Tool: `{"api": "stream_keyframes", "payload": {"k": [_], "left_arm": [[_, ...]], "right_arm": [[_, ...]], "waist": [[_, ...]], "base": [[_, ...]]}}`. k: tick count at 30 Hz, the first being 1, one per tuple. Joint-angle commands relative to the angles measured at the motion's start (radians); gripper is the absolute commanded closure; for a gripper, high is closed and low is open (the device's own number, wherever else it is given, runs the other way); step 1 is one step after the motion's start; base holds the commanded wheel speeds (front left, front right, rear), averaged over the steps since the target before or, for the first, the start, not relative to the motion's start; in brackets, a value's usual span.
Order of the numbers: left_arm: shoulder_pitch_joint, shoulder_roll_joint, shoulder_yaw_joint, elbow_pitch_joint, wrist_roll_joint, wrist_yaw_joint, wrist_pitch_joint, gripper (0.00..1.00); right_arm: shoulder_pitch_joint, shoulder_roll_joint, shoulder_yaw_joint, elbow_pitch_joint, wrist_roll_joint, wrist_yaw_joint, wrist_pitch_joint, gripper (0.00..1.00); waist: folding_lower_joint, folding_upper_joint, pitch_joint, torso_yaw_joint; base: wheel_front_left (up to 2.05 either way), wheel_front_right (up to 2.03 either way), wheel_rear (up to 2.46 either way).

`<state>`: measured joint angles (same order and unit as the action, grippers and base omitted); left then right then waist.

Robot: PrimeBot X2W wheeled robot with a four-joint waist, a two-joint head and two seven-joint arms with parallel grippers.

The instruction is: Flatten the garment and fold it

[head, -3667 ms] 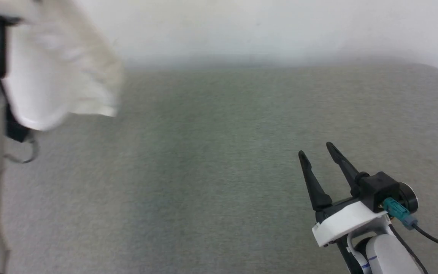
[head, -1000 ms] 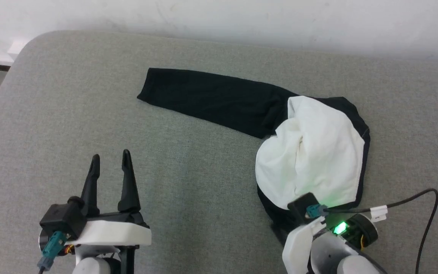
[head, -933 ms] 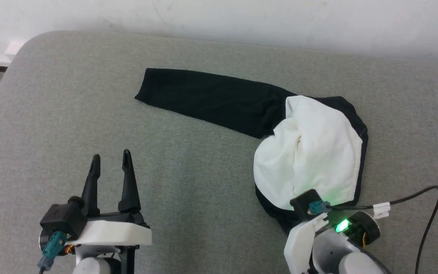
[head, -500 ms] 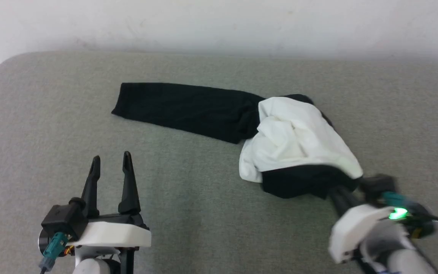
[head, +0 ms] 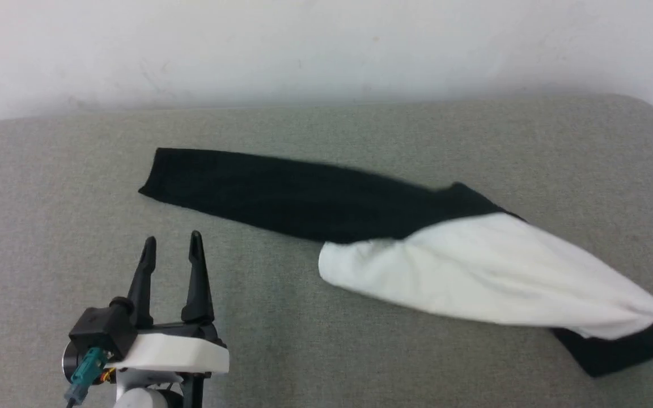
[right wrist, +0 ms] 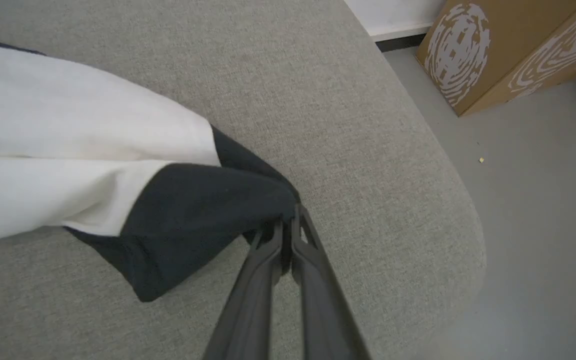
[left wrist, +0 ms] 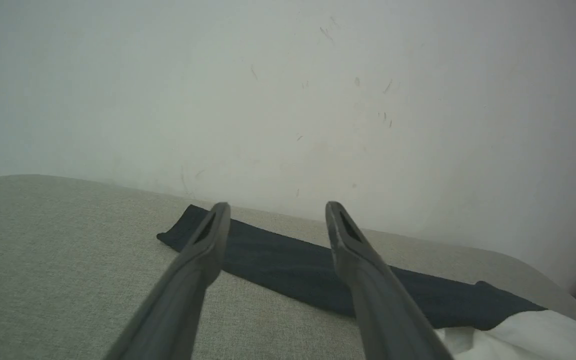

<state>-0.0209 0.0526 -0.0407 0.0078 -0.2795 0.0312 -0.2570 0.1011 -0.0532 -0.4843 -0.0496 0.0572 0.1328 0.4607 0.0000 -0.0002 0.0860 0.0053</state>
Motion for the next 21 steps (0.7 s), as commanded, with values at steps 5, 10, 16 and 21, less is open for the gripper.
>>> {"api": "stream_keyframes", "payload": {"k": [5,10,16,21], "left_arm": [[0.010,-0.002,-0.011,0.003,0.009,-0.004,-0.005,0.00],[-0.028,-0.002,-0.033,0.009,0.020,-0.012,-0.005,0.00],[-0.156,-0.001,-0.104,0.103,0.071,-0.054,0.006,0.00],[-0.344,0.005,-0.187,0.243,0.127,-0.085,0.143,0.00]], "right_arm": [[-0.022,0.003,-0.046,0.021,0.022,-0.002,-0.027,0.00],[-0.082,0.003,-0.031,-0.045,-0.006,-0.002,-0.230,0.00],[-0.108,0.003,0.099,-0.096,0.005,-0.002,-0.397,0.00],[-0.119,0.003,0.219,-0.061,0.044,-0.002,-0.448,0.00]], "waist": [[0.0000,0.0002,0.011,-0.023],[0.0000,0.0002,0.041,-0.056],[0.0000,0.0002,0.091,-0.116],[0.0000,0.0002,0.146,-0.158]], "base": [[0.00,0.00,0.00],[0.00,0.00,0.00],[0.00,0.00,0.00],[0.00,0.00,0.00]]}}
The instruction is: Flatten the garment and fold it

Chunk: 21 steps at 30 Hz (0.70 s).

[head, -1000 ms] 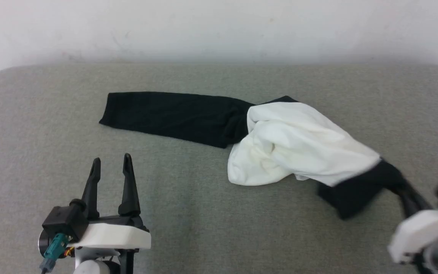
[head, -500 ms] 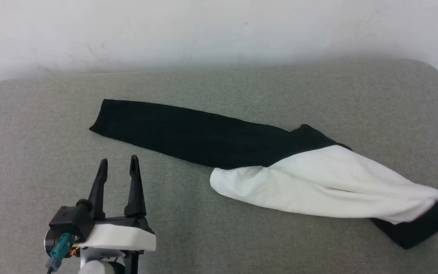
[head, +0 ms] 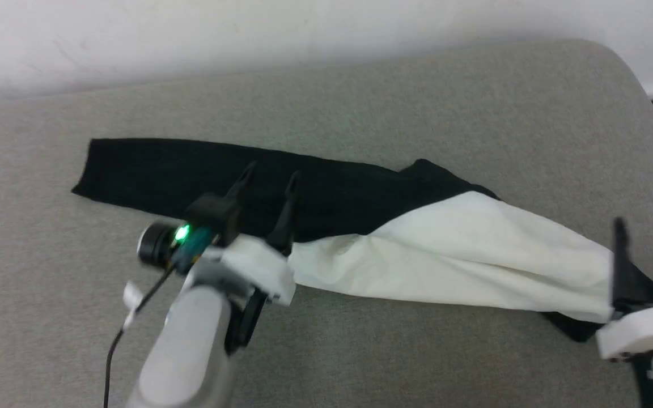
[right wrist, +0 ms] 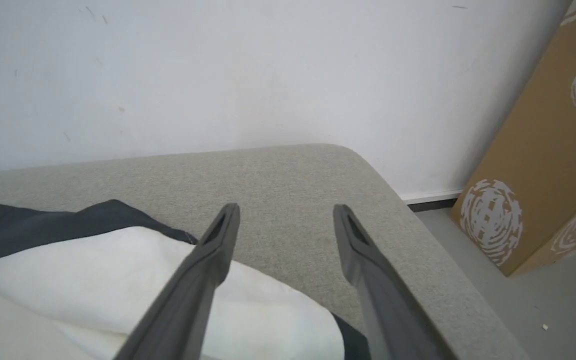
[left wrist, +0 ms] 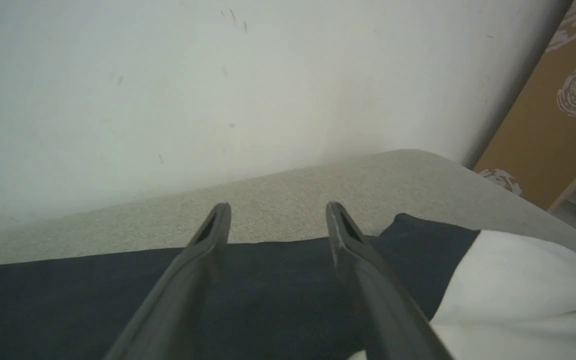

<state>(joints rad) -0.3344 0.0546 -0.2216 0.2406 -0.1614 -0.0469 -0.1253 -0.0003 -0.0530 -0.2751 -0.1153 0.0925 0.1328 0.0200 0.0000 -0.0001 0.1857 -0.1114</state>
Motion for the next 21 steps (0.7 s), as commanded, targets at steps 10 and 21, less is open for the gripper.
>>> {"api": "stream_keyframes", "payload": {"k": [10,21], "left_arm": [[-0.411,0.007,-0.207,0.305,-0.024,-0.082,0.356,0.00],[-0.618,0.123,-0.521,0.429,-0.196,-0.084,0.689,0.00]], "right_arm": [[-0.084,0.003,0.165,0.062,0.050,-0.002,-0.072,0.00],[-0.120,0.003,0.213,0.097,0.080,-0.002,-0.106,0.00]], "waist": [[0.0000,0.0001,0.160,-0.117],[0.0000,0.0001,0.220,-0.161]], "base": [[0.00,0.00,0.00],[0.00,0.00,0.00]]}}
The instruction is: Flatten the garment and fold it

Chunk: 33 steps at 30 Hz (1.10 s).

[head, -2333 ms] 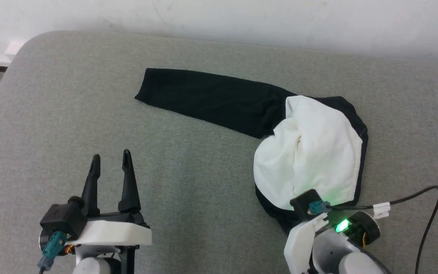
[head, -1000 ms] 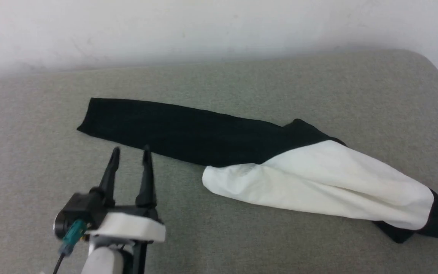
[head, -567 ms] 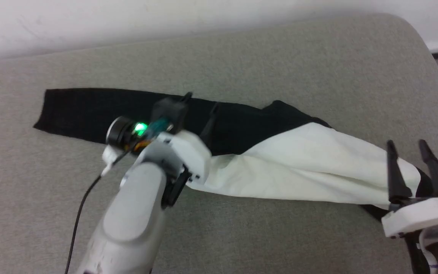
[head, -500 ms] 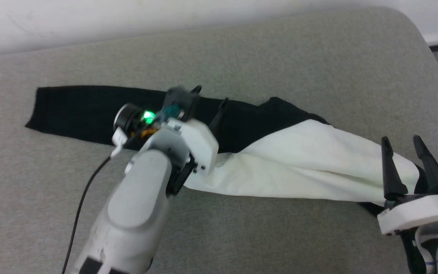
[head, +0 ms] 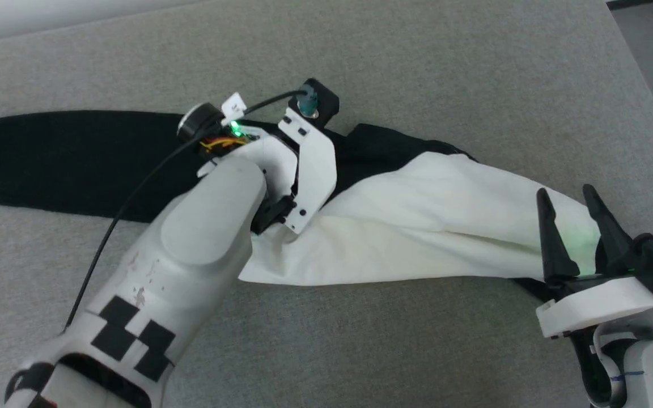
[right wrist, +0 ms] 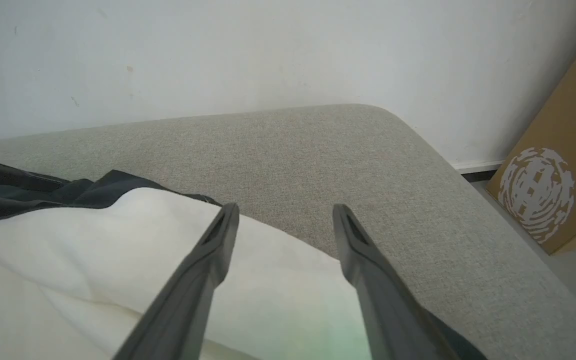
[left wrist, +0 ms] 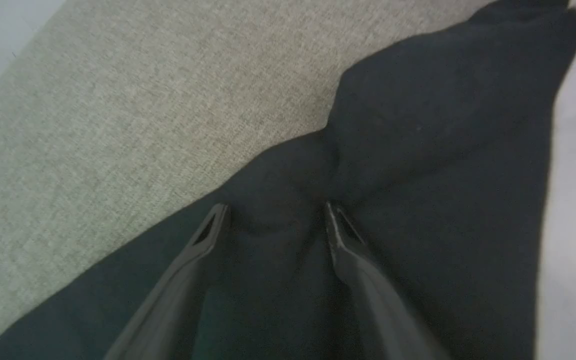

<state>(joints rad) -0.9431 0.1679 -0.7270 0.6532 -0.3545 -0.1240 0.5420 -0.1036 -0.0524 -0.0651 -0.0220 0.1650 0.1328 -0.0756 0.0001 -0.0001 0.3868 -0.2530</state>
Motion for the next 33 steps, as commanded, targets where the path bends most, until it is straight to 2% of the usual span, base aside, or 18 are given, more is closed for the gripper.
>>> {"api": "stream_keyframes", "payload": {"k": [1,2,3,4,5,7,9,15,19,22,23,27,30,33], "left_arm": [[-0.016,0.017,-0.032,0.031,-0.009,-0.007,0.052,0.00],[-0.019,0.022,-0.047,0.044,-0.020,-0.007,0.085,0.00],[-0.020,0.026,-0.059,0.054,-0.034,-0.007,0.116,0.32],[-0.021,0.029,-0.064,0.060,-0.046,-0.007,0.138,0.72],[-0.022,0.032,-0.068,0.061,-0.056,-0.007,0.150,1.00],[-0.022,0.038,-0.062,0.049,-0.067,-0.005,0.127,1.00],[-0.021,0.045,-0.043,0.027,-0.060,0.021,0.041,1.00],[0.085,0.059,0.098,-0.048,-0.107,0.181,-0.267,1.00],[0.230,0.109,0.203,-0.138,-0.170,0.258,-0.392,1.00],[0.363,0.167,0.271,-0.226,-0.214,0.306,-0.433,1.00],[0.363,0.167,0.271,-0.226,-0.214,0.306,-0.433,1.00],[0.549,0.236,0.334,-0.351,-0.260,0.364,-0.439,1.00],[0.674,0.266,0.356,-0.436,-0.285,0.400,-0.422,1.00],[0.768,0.270,0.371,-0.494,-0.314,0.423,-0.419,1.00]], "right_arm": [[-0.019,0.002,0.008,0.008,0.010,-0.002,-0.012,0.00],[-0.021,0.002,0.013,0.012,0.012,-0.002,-0.014,0.00],[-0.023,0.002,0.018,0.015,0.014,-0.002,-0.016,0.00],[-0.024,0.002,0.021,0.018,0.017,-0.002,-0.018,0.00],[-0.025,0.002,0.023,0.020,0.018,-0.002,-0.019,0.00],[-0.026,0.002,0.025,0.026,0.018,-0.002,-0.021,0.00],[-0.025,0.002,0.025,0.030,0.016,-0.002,-0.022,0.00],[-0.013,0.002,0.016,0.029,-0.001,-0.002,-0.015,0.00],[0.007,0.002,0.008,0.015,-0.021,-0.002,0.004,0.00],[0.024,0.002,0.003,0.004,-0.031,-0.002,0.021,0.00],[0.024,0.002,0.003,0.004,-0.031,-0.002,0.021,0.00],[0.047,0.002,0.005,-0.007,-0.040,-0.002,0.046,0.00],[0.060,0.002,0.011,-0.017,-0.040,-0.002,0.067,0.00],[0.067,0.002,0.013,-0.022,-0.044,-0.002,0.087,0.00]], "waist": [[-0.0001,0.0001,0.021,-0.021],[-0.0001,0.0001,0.021,-0.023],[-0.0001,0.0001,0.021,-0.025],[-0.0001,0.0001,0.021,-0.026],[-0.0001,0.0001,0.021,-0.026],[-0.0001,0.0001,0.017,-0.022],[-0.0001,0.0001,0.007,-0.014],[-0.0001,0.0001,-0.060,0.036],[-0.0001,0.0001,-0.120,0.087],[-0.0001,0.0001,-0.162,0.130],[-0.0001,0.0001,-0.162,0.130],[-0.0001,0.0001,-0.205,0.189],[-0.0001,0.0001,-0.226,0.226],[-0.0001,0.0001,-0.239,0.258]], "base": [[0.00,0.00,0.00],[0.00,0.00,0.00],[0.00,0.00,0.00],[0.00,0.00,0.00],[0.00,0.00,0.00],[0.00,0.00,0.00],[0.00,0.00,0.00],[0.00,0.00,0.00],[0.00,0.00,0.00],[0.00,0.00,0.00],[0.00,0.00,0.00],[0.00,0.00,0.00],[0.00,0.00,0.00],[0.00,0.00,0.00]]}}
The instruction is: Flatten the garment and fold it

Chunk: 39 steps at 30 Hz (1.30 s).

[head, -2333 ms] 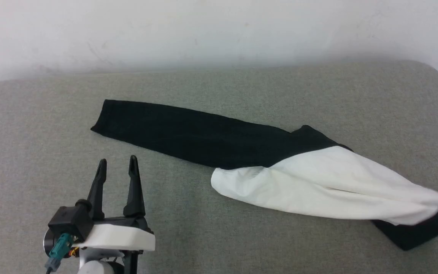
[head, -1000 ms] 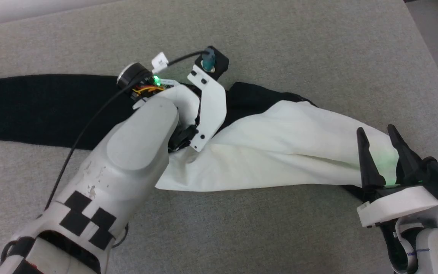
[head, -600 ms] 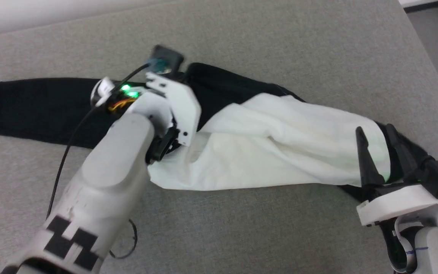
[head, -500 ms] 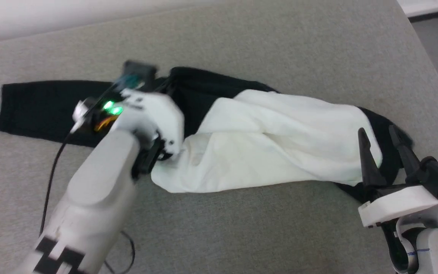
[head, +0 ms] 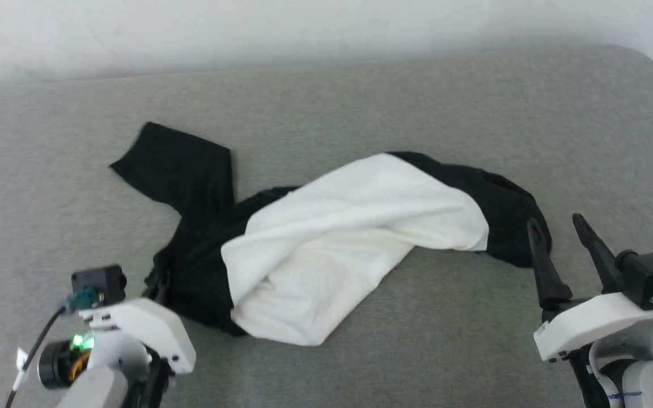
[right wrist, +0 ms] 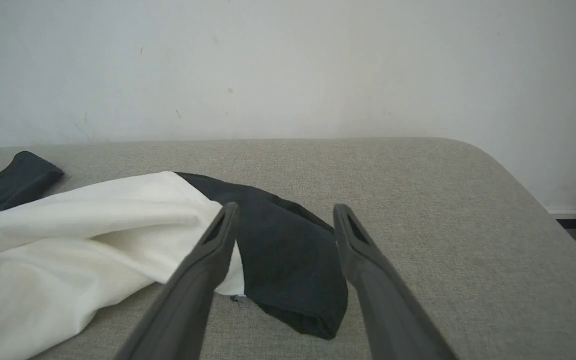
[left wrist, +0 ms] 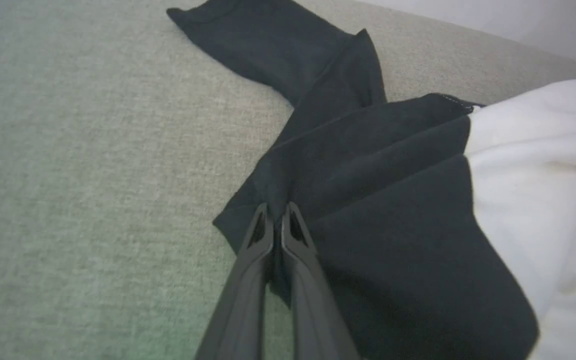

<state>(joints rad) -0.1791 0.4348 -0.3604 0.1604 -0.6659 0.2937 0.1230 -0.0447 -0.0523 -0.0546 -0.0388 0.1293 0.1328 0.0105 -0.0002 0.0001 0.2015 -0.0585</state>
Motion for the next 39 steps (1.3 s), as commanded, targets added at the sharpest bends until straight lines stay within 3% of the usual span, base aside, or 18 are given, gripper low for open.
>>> {"api": "stream_keyframes", "payload": {"k": [1,2,3,5,9,13,19,26,33,34,35,36,38,39], "left_arm": [[0.029,-0.001,0.009,-0.014,-0.011,0.012,-0.004,1.00],[0.050,-0.010,0.013,-0.024,-0.023,0.014,-0.010,1.00],[0.066,-0.018,0.017,-0.034,-0.032,0.012,-0.023,0.91],[0.087,-0.043,0.032,-0.049,-0.052,0.001,-0.071,0.00],[0.094,-0.082,0.067,-0.072,-0.044,-0.029,-0.240,0.00],[0.093,-0.125,0.087,-0.085,0.018,-0.029,-0.367,0.00],[0.090,-0.200,0.163,-0.151,0.143,-0.041,-0.384,0.00],[0.084,-0.287,0.222,-0.172,0.240,-0.118,-0.385,0.00],[0.081,-0.344,0.265,-0.132,0.277,-0.178,-0.385,0.00],[0.082,-0.349,0.272,-0.125,0.280,-0.185,-0.385,0.00],[0.082,-0.354,0.277,-0.119,0.283,-0.192,-0.385,0.00],[0.083,-0.358,0.282,-0.114,0.287,-0.198,-0.385,0.00],[0.084,-0.365,0.292,-0.107,0.295,-0.205,-0.385,0.00],[0.087,-0.367,0.298,-0.104,0.299,-0.208,-0.385,0.00]], "right_arm": [[0.010,0.002,0.001,-0.007,-0.009,-0.002,0.008,0.00],[0.014,0.002,-0.001,-0.009,-0.010,-0.002,0.015,0.00],[0.017,0.002,-0.002,-0.010,-0.010,-0.002,0.024,0.00],[0.022,0.002,-0.006,-0.011,-0.008,-0.002,0.044,0.00],[0.027,0.002,-0.012,-0.014,-0.010,-0.002,0.081,0.00],[0.030,0.002,0.005,-0.009,-0.012,-0.002,0.119,0.00],[-0.013,0.001,0.159,0.015,-0.068,-0.002,0.191,0.00],[-0.152,-0.043,0.339,0.137,-0.068,-0.002,0.312,0.00],[-0.241,-0.067,0.434,0.270,-0.014,-0.002,0.543,0.00],[-0.245,-0.069,0.441,0.280,-0.006,-0.002,0.574,0.18],[-0.248,-0.070,0.440,0.286,0.001,-0.002,0.595,0.52],[-0.249,-0.071,0.439,0.290,0.007,-0.002,0.612,0.69],[-0.247,-0.078,0.441,0.290,0.017,-0.002,0.634,1.00],[-0.244,-0.079,0.441,0.286,0.027,-0.002,0.638,1.00]], "waist": [[0.0002,-0.0001,-0.057,0.073],[0.0002,-0.0001,-0.060,0.083],[0.0002,-0.0001,-0.061,0.090],[0.0002,-0.0001,-0.061,0.104],[0.0002,-0.0001,-0.056,0.123],[0.0002,-0.0001,-0.050,0.137],[0.0002,-0.0001,-0.024,0.160],[0.0002,-0.0001,0.019,0.214],[0.0002,-0.0001,0.042,0.260],[0.0002,-0.0001,0.043,0.263],[0.0002,-0.0001,0.043,0.265],[0.0002,-0.0001,0.042,0.266],[0.0002,-0.0001,0.037,0.266],[0.0002,-0.0001,0.032,0.263]], "base": [[0.00,0.00,0.00],[0.00,0.00,0.00],[0.00,0.00,0.00],[0.00,0.00,0.00],[0.00,0.00,0.00],[0.00,0.00,0.00],[0.00,0.00,0.00],[0.00,0.00,0.00],[0.00,0.00,0.00],[0.00,0.00,0.00],[0.00,0.00,0.00],[0.00,0.00,0.00],[0.00,0.00,0.00],[0.00,0.00,0.00]]}}
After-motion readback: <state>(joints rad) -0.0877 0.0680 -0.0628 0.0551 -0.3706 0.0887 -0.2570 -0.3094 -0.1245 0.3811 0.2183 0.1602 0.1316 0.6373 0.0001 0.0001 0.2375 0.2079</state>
